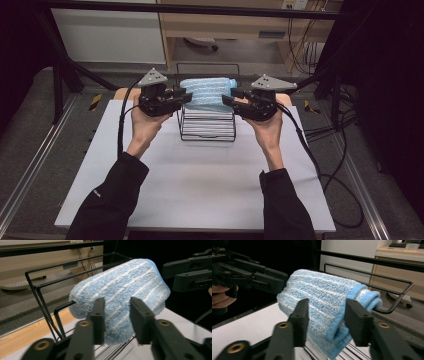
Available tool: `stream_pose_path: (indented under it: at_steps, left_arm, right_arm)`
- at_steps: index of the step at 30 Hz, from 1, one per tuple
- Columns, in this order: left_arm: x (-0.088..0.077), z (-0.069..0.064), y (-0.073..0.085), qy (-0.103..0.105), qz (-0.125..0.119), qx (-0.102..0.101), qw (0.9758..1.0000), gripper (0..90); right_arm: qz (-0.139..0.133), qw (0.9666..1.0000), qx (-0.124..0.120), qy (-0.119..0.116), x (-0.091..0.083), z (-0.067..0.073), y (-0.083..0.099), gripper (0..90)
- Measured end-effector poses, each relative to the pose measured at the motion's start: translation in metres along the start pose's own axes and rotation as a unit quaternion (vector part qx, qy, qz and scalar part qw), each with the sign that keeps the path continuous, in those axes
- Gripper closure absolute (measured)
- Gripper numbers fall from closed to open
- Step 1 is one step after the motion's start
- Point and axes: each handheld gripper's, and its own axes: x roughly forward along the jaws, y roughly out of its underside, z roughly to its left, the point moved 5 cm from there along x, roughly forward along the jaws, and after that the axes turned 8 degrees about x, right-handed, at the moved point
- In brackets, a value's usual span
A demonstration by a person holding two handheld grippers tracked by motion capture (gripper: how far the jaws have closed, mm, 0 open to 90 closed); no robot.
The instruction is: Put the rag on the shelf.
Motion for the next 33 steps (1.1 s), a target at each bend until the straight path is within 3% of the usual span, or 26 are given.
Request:
stream_pose_path:
  at_steps: [11,15,20,26,33]
  left_arm:
    - [-0.011,0.003,-0.005,-0.013,-0.005,0.004,0.9999,38.7]
    - [-0.016,0.004,-0.003,-0.013,0.004,0.006,0.9999,31.2]
    - [-0.025,0.006,0.006,-0.017,0.018,0.013,0.9996,23.8]
    - [-0.036,0.009,0.021,-0.021,0.032,0.019,0.9991,13.4]
    - [-0.052,0.014,0.043,-0.025,0.034,0.009,0.9991,8.0]
  right_arm:
    - [-0.009,0.9999,0.009,-0.010,-0.010,0.003,-0.008,30.7]
    - [-0.008,0.9997,0.017,-0.014,-0.015,0.002,-0.009,22.6]
    - [-0.004,0.9999,0.012,-0.010,-0.023,0.002,-0.008,12.7]
    - [-0.002,0.9996,0.025,-0.014,-0.035,-0.001,-0.002,6.2]
    - [0.005,0.9994,0.031,-0.015,-0.049,-0.006,0.014,2.4]
